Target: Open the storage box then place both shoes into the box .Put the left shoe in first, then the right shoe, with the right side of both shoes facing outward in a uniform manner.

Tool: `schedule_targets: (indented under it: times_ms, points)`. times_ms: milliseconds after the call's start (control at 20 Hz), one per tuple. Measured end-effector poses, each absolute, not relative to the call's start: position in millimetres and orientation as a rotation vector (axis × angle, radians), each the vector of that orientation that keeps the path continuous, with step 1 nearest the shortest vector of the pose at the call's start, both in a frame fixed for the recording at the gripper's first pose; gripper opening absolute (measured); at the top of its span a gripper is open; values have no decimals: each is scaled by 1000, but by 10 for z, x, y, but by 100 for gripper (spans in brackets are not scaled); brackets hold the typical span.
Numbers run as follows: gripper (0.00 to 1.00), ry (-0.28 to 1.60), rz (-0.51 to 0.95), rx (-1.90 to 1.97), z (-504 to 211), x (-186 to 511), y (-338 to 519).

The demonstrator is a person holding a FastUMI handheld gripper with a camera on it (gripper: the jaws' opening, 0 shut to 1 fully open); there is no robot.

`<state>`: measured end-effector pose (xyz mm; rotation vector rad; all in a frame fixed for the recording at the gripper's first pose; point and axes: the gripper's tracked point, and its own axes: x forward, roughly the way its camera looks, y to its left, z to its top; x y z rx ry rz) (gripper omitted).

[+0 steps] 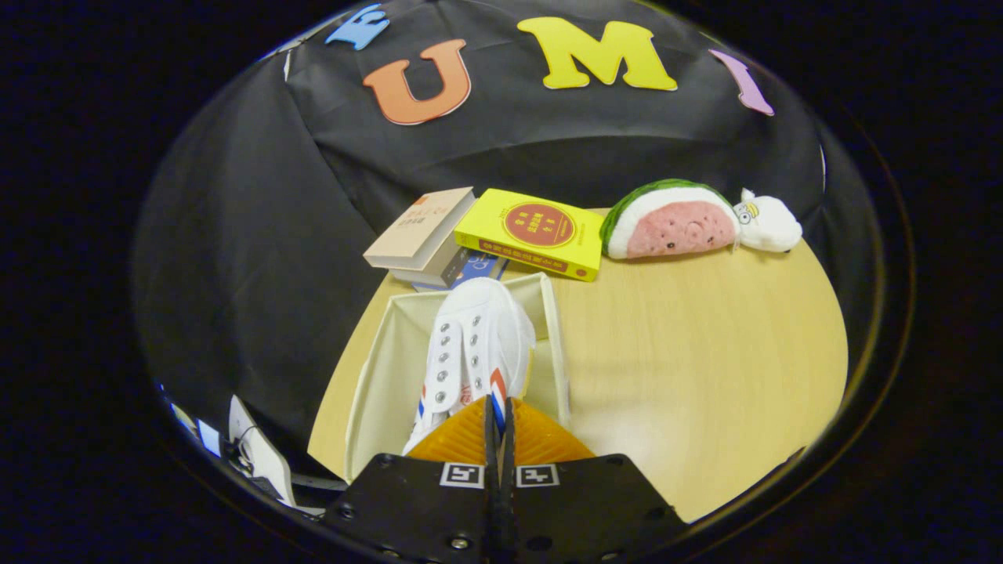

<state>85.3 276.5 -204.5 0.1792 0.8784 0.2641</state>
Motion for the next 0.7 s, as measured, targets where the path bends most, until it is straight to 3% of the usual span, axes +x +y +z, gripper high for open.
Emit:
schedule_targets:
  times_ms: [350,400,550,650,700]
  points:
    - [0,884,266,155,-2302,781,2812]
    - [7,887,294,173,-2331,735,2898]
    - [41,849,325,140,-2207,673,2906]
    - [84,816,330,135,-2093,644,2876]
    - [90,800,327,143,-2029,639,2846]
